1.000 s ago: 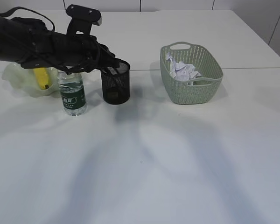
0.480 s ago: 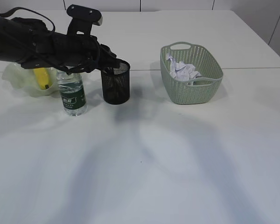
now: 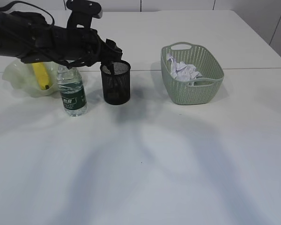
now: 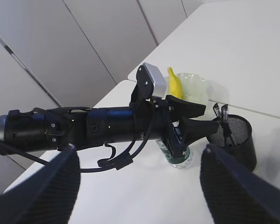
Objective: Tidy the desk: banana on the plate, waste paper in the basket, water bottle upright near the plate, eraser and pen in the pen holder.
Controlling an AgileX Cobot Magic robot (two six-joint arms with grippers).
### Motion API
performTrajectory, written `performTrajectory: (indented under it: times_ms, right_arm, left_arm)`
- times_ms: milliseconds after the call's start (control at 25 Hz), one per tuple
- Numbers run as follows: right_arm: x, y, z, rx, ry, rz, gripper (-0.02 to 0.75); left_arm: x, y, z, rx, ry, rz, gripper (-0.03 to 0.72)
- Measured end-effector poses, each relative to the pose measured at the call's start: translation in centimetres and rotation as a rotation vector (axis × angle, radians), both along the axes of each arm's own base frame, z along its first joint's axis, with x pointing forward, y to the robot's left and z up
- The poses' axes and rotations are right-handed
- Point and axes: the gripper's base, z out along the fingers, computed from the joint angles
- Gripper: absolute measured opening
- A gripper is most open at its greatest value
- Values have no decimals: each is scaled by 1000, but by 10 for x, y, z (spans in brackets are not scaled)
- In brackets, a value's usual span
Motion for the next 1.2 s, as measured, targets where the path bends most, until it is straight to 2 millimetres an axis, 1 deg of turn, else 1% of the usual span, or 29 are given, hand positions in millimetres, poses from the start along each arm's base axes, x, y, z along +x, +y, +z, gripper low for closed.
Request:
performTrajectory:
  times_ms: [240, 400, 520, 680, 800, 880, 960, 1040, 1200]
  right_arm:
    - [0, 0, 0, 0, 0, 0, 592]
    - [0, 0, 0, 0, 0, 0, 592]
    - [0, 0, 0, -2, 0, 0, 592]
    - [0, 0, 0, -3, 3, -1, 592]
    - [0, -1, -3, -22, 23, -9, 592]
    - [0, -2, -5, -39, 42, -18, 592]
    - [0, -2, -6, -50, 49, -21, 592]
    - [0, -3, -6, -53, 53, -23, 592]
    - [-2, -2, -8, -53, 75, -3, 592]
  left_arm:
    - [-5, 2, 24, 11, -59, -12, 408]
    - [-7, 3, 32, 8, -77, -14, 407]
    - [-11, 2, 43, 10, -94, -6, 407]
    - [-24, 5, 71, 62, -121, 82, 398]
    - [-38, 13, 97, 111, -131, 199, 376]
    - [-49, 19, 115, 118, -139, 252, 357]
    - [-59, 21, 128, 101, -128, 276, 339]
    - [-65, 23, 132, 86, -88, 295, 326]
    - [-73, 26, 119, 86, 98, 329, 315]
